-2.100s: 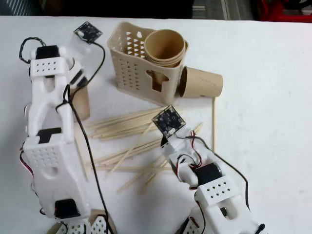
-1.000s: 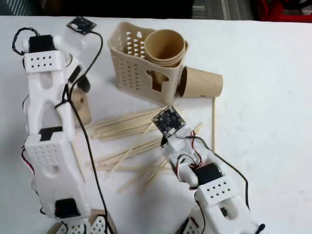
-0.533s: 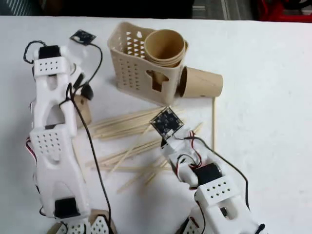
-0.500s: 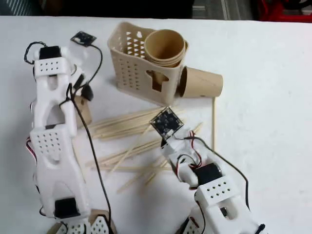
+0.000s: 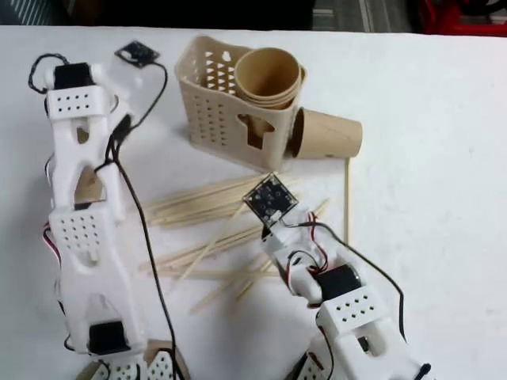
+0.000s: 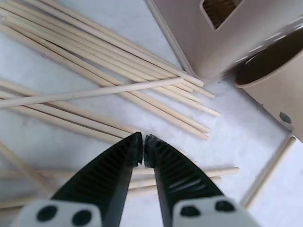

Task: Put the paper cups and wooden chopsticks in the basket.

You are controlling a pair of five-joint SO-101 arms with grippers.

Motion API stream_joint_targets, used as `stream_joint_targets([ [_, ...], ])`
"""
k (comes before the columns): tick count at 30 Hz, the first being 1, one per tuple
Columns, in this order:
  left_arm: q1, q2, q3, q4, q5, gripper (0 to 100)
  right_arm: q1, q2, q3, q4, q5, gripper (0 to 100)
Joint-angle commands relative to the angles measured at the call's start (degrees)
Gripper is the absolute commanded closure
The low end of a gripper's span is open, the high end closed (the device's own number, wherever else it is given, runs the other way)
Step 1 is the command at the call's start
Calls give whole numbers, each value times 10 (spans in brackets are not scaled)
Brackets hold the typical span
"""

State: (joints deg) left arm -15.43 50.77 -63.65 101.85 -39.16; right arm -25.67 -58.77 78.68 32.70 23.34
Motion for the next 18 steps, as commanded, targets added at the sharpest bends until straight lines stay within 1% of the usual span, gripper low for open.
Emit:
stream_joint_targets([
  [1,5,-12,-62,5,28,977,0,-11,-5,-10,4,974],
  [6,10,-12,-125,6,73,977,0,-11,-5,-10,5,974],
  [15,49,-13,-314,7,156,977,0,-11,-5,-10,5,974],
  [18,72,-39,-316,7,168,977,0,-11,-5,-10,5,974],
])
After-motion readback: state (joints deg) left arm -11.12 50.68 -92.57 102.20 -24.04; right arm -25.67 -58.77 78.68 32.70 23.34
